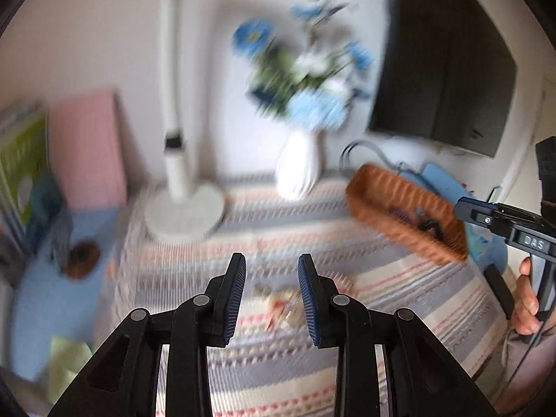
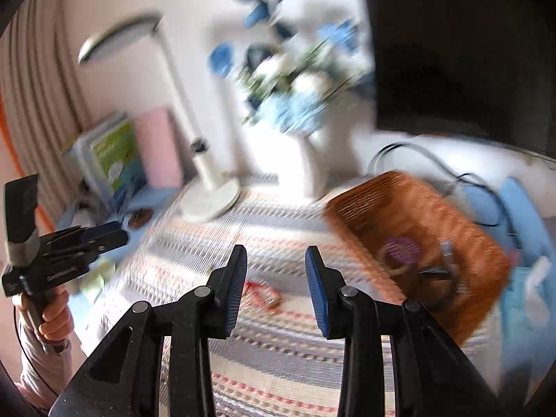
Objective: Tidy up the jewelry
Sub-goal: 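Grasp the clear beaded bracelet with both grippers and lift it with the right gripper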
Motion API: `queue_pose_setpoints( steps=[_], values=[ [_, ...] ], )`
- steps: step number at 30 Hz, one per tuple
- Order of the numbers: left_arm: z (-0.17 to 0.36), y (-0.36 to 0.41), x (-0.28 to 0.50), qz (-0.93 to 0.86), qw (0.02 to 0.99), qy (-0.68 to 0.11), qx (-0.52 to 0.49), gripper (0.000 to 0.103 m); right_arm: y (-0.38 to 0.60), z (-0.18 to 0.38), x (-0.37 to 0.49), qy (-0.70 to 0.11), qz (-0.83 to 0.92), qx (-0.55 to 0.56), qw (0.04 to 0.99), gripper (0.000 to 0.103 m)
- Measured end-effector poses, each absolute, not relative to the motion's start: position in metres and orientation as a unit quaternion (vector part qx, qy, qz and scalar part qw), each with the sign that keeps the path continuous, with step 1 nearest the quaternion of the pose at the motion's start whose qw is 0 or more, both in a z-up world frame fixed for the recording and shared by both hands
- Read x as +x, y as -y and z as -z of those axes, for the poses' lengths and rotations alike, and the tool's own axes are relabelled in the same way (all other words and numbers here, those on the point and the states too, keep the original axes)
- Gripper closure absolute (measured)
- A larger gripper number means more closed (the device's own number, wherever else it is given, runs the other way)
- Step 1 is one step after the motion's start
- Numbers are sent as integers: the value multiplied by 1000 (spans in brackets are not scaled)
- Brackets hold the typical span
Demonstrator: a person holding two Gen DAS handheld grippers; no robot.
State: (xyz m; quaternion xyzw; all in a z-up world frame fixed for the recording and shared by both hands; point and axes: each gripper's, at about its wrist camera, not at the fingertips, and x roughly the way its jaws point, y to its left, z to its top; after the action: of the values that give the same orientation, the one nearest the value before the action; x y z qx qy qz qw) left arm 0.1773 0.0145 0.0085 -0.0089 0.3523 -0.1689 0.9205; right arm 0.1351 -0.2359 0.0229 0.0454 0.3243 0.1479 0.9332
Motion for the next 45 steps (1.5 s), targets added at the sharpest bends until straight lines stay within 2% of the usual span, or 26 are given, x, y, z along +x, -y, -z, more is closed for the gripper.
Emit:
queue_pose_setpoints(
  steps=[7, 15, 18, 21, 23, 30, 31, 32, 33, 37, 45],
  values=[
    [84, -29, 226, 192, 865, -456, -88, 71, 202, 33, 181, -393, -183, 29, 900, 69],
    [124, -9, 255, 201, 837, -497, -107, 71, 196, 75, 223, -451, -206, 13, 868, 69],
    [128, 3, 255, 179, 844, -500, -79, 71, 190, 89, 241, -470, -220, 8, 855, 77],
    [129, 8, 255, 174, 847, -498, -71, 78, 183, 106, 256, -491, -229, 1, 840, 82],
    [128, 7, 254, 173, 847, -498, -68, 82, 176, 114, 261, -498, -235, -10, 835, 82],
    [130, 20, 254, 151, 855, -495, -37, 83, 161, 126, 268, -499, -231, -39, 835, 83],
    [129, 24, 253, 142, 859, -491, -24, 86, 158, 125, 267, -497, -228, -47, 836, 86],
    [129, 28, 252, 132, 862, -488, -11, 94, 156, 125, 264, -494, -222, -62, 838, 89],
    [130, 31, 251, 125, 865, -486, 0, 95, 151, 126, 261, -491, -214, -83, 841, 94],
    [127, 40, 246, 122, 872, -473, 19, 95, 149, 117, 249, -474, -210, -92, 850, 94],
    [78, 7, 217, 174, 891, -414, -61, 95, 173, 57, 204, -421, -221, -45, 878, 94]
  ],
)
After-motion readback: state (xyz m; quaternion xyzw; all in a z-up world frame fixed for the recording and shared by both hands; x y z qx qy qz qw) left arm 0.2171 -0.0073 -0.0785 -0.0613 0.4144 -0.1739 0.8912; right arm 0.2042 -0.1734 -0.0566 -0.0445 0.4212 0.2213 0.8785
